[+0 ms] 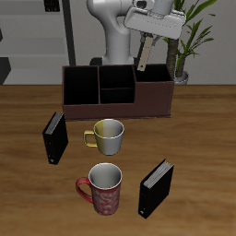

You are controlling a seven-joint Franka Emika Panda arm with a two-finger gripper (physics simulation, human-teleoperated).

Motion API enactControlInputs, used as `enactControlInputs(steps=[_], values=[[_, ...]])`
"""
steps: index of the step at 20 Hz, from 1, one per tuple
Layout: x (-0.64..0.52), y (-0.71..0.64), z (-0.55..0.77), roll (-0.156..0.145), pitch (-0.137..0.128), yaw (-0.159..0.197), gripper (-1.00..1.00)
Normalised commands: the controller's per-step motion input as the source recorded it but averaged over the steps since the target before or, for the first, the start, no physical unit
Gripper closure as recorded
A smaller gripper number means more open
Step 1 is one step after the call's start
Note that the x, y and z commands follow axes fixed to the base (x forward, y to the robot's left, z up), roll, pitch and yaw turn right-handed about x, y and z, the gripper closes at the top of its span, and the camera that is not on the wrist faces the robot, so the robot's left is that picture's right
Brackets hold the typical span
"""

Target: Place the yellow book into the back desk caddy's right compartment

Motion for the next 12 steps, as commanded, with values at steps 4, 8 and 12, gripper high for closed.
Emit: enactControlInputs(steps=[4, 8, 12], values=[[0.06, 0.27, -0.03, 0.053, 0.012, -0.006, 1.0], [0.08, 0.26, -0.06, 0.039, 0.022, -0.019, 1.0], [0.03, 0.24, -0.04, 0.041, 0.008, -0.02, 1.0]])
